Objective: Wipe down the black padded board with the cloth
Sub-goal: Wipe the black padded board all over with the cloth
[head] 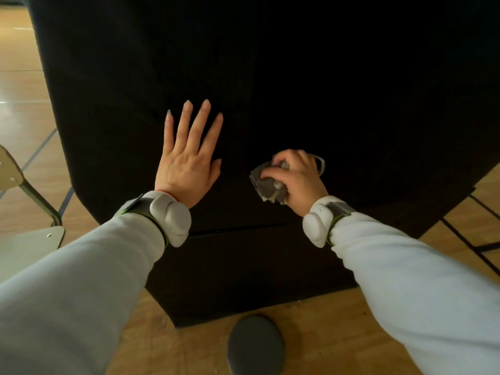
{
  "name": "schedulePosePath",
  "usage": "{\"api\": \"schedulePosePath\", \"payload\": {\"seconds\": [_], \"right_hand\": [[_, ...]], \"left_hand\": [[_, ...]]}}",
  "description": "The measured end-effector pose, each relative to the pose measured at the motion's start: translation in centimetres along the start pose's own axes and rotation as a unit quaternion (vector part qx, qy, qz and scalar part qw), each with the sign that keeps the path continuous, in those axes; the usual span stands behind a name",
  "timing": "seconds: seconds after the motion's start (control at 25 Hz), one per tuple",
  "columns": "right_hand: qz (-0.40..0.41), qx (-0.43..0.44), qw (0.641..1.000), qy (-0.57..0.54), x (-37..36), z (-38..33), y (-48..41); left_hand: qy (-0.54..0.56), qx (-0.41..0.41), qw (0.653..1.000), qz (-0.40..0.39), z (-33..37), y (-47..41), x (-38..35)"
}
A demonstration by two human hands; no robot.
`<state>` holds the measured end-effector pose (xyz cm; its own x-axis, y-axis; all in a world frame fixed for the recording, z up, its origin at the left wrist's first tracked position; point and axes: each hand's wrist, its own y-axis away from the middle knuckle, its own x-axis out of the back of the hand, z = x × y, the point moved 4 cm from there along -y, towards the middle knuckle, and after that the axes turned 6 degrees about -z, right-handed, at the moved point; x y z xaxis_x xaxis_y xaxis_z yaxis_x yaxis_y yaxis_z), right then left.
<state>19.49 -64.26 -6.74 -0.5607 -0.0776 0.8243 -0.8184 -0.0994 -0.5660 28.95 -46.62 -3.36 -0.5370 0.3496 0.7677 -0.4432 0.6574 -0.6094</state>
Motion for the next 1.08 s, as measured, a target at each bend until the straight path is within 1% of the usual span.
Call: {"api": "schedulePosePath", "payload": {"seconds": [0.04,0.08,0.16,0.2,0.24,0.32,0.4,0.48,0.56,0.64,0.68,0.72,0.76,0.8,0.88,0.92,1.0,1.08], "right_hand": [[0.033,-0.018,0.999,-0.012,1.0,0.1,-0.2],[0.090,-0.046,0.995,-0.022,2.3,0.2,-0.8],[0.211,-0.106,0.971,-0.027,5.3,0.7,-3.0],[0.243,-0.127,0.961,-0.032,6.0,0.8,-4.1],[0.256,-0.137,0.957,-0.029,5.9,0.7,-4.8],[0.230,-0.128,0.965,-0.022,3.4,0.3,-4.4],[0.163,-0.107,0.980,-0.037,-0.4,-0.2,-2.0],[0.101,-0.113,0.987,-0.046,-2.7,-0.3,0.0],[0.061,-0.126,0.989,-0.043,-3.3,-0.3,0.3],[0.039,-0.103,0.993,-0.038,-2.6,-0.6,0.3],[0.041,-0.087,0.995,-0.038,-1.8,-0.7,0.3],[0.060,-0.082,0.994,-0.043,-0.8,-0.8,0.0],[0.100,-0.094,0.989,-0.051,0.5,-0.5,-0.6],[0.159,-0.117,0.979,-0.056,2.0,-0.1,-1.4],[0.269,-0.158,0.949,-0.057,4.2,0.6,-3.2],[0.293,-0.166,0.940,-0.056,4.3,0.6,-3.8],[0.290,-0.165,0.941,-0.049,2.9,0.2,-4.0],[0.256,-0.152,0.953,-0.048,0.6,0.0,-3.0]], "left_hand": [[0.000,-0.005,1.000,-0.006,0.0,0.4,-0.2],[0.001,-0.010,1.000,-0.011,0.0,0.8,-0.4],[-0.001,-0.013,1.000,-0.015,0.1,1.5,-0.8],[0.000,-0.011,1.000,-0.016,0.1,1.7,-1.0],[0.007,-0.007,1.000,-0.014,0.1,1.7,-1.0],[0.021,0.000,1.000,-0.007,0.1,1.5,-1.1],[0.023,-0.006,1.000,-0.007,0.2,1.8,-1.3],[0.023,-0.015,0.999,-0.016,0.2,2.7,-1.9],[0.027,-0.014,0.999,-0.028,0.2,3.5,-2.6],[0.030,-0.005,0.999,-0.034,0.2,4.0,-3.0],[0.029,-0.002,0.999,-0.034,0.2,4.0,-3.1],[0.024,-0.002,0.999,-0.035,0.1,4.0,-3.2],[0.017,-0.004,0.999,-0.038,0.0,4.1,-3.3],[0.012,-0.008,0.999,-0.039,-0.1,4.1,-3.5],[0.006,-0.012,0.999,-0.034,-0.2,4.1,-3.7],[0.006,-0.010,0.999,-0.033,-0.2,4.2,-3.8],[0.015,-0.002,0.999,-0.031,-0.1,4.1,-4.0],[0.026,0.004,0.999,-0.026,0.3,4.2,-4.1]]}}
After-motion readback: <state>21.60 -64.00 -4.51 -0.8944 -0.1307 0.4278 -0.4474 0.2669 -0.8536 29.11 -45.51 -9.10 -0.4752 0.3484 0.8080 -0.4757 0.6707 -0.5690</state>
